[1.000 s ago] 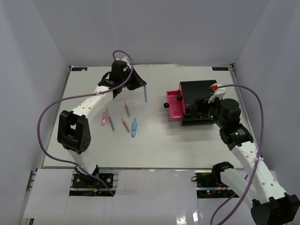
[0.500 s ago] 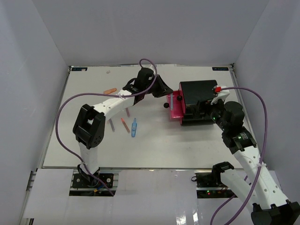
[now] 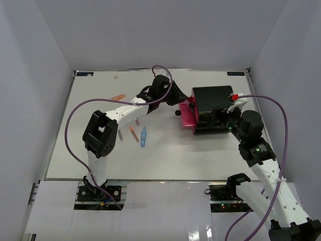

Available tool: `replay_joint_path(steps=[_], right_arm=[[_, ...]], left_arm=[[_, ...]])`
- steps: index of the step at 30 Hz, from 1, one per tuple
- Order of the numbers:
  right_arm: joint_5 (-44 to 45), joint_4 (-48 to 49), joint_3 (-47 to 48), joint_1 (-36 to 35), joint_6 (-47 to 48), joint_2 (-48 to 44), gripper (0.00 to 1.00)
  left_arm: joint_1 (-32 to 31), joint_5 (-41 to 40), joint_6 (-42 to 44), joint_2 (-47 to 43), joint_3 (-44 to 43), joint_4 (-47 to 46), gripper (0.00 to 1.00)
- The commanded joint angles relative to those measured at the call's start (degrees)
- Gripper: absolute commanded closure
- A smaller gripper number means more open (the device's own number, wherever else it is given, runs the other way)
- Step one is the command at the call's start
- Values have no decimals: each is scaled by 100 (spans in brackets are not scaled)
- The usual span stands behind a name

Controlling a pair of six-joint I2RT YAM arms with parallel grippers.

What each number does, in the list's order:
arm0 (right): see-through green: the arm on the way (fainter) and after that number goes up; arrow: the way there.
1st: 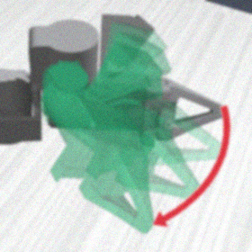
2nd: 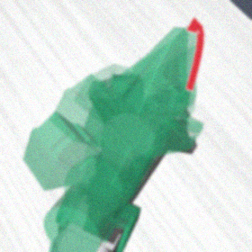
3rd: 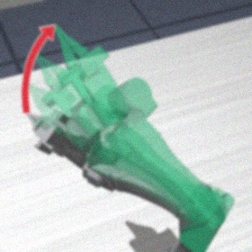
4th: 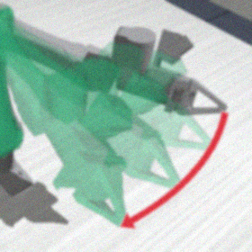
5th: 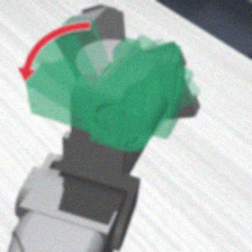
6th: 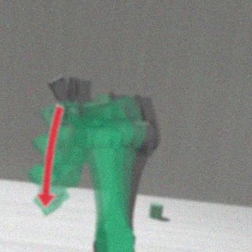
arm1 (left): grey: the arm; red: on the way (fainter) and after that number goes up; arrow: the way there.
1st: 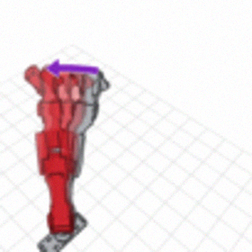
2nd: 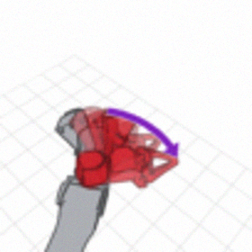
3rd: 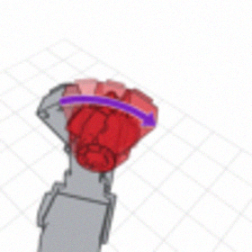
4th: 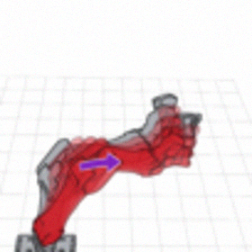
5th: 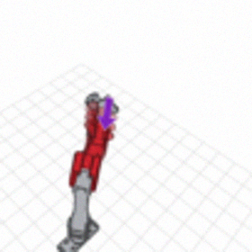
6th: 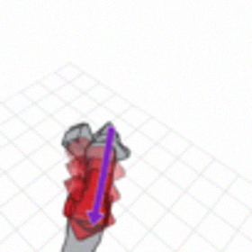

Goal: Sort the stationery into containers
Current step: Place the pen in the drawer.

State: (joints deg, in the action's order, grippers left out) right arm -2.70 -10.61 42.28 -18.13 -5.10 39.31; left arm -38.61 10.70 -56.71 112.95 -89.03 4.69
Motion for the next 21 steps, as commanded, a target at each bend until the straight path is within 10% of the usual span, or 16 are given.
replay_joint_path(steps=[1, 21], right_arm=[[85, 42, -36, -41, 88, -81, 10], [-38, 42, -36, -41, 89, -117, 10]], left_arm=[[3, -314, 142, -97, -219, 6, 60], [1108, -2589, 2076, -1556, 790, 2123, 11]])
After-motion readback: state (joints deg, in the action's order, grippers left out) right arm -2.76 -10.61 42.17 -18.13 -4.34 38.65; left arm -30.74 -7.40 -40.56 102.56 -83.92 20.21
